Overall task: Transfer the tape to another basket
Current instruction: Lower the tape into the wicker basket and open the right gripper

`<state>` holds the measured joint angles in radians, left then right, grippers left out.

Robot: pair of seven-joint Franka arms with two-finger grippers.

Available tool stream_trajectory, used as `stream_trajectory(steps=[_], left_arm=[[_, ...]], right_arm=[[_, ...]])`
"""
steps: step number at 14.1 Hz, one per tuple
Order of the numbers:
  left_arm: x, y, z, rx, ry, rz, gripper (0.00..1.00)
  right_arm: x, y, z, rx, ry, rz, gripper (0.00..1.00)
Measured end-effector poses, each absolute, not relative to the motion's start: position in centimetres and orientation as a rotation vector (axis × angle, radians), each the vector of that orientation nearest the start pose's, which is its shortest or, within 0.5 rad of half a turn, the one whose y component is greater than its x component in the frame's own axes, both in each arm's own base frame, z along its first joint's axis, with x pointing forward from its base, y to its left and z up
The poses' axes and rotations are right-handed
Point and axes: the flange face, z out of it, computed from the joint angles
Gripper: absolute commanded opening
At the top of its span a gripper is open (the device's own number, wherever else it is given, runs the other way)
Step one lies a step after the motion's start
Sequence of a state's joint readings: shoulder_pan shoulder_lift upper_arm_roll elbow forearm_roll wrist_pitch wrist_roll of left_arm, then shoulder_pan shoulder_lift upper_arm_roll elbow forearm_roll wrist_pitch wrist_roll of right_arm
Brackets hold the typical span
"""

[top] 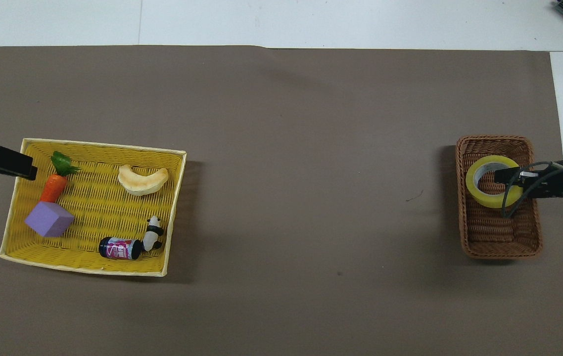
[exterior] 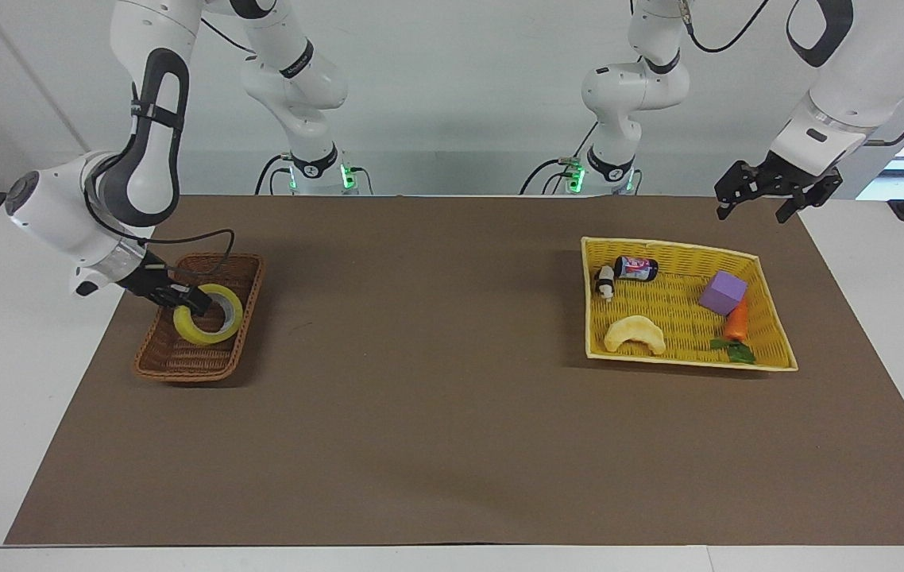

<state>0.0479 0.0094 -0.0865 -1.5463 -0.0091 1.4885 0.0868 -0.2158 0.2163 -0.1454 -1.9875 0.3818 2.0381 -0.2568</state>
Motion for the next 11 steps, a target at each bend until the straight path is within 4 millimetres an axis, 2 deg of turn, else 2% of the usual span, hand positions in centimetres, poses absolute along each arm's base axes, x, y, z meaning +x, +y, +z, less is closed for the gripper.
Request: stream_trajectory(steps=[4,6,8,11], left_arm=[[54.8,-2.2,62.4,-3.145,0.198,0.106,1.00],[54.8,-2.2,62.4,-3.145,0.198,0.106,1.00],[54.8,-2.2,62.4,-3.145,0.198,0.106,1.00],[54.8,-2.2,62.4,-3.145,0.198,0.106,1.00]], right_arm=[[55.0,-18.2,34.9,-2.780,0.424,0.082,1.00],[55.6,-18.0,35.7,-2.787,0.410,0.058,1.00],[57.1,-17.3,37.8,-2.800,0.381,-0.001,1.00],[59.5,-15.5,42.2,-2.843,0.342,-0.105,1.00]])
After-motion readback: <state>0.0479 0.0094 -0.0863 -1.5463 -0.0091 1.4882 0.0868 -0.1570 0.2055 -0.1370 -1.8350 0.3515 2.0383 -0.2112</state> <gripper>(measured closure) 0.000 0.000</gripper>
